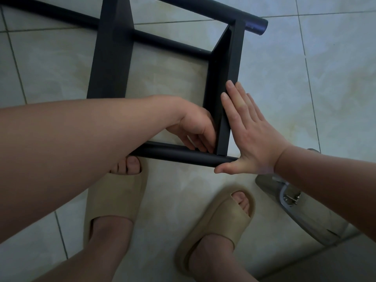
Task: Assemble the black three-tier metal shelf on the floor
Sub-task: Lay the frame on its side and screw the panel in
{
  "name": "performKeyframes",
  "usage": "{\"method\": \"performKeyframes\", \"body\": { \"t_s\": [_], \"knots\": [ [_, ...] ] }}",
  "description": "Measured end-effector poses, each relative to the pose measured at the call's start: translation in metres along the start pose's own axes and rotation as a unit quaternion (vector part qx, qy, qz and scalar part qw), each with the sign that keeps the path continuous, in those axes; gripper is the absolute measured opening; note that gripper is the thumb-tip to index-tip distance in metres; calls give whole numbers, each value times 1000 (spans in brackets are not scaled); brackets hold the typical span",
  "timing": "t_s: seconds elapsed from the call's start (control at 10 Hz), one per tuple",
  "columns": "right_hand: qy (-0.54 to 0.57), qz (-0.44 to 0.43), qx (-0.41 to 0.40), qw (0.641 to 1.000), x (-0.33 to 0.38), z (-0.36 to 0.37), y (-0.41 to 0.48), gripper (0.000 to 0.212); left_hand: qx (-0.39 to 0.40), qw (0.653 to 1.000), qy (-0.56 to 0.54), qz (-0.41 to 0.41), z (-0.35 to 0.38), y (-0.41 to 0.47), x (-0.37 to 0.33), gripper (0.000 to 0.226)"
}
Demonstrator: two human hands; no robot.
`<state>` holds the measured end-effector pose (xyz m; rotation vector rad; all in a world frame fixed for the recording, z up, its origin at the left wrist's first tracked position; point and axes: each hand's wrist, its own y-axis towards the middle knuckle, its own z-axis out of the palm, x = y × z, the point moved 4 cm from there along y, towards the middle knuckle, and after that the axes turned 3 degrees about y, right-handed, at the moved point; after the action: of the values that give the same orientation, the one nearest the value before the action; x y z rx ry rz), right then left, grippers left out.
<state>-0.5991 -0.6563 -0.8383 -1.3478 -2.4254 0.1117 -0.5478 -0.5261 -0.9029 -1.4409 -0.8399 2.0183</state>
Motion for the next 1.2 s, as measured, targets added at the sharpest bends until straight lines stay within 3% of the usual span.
{"method": "performKeyframes", "body": {
  "t_s": [1.2],
  "knots": [
    [-1, -1, -3, 1000, -1, 0, 0, 135, 11, 1000, -6, 1, -1, -2, 0, 12]
  ]
}}
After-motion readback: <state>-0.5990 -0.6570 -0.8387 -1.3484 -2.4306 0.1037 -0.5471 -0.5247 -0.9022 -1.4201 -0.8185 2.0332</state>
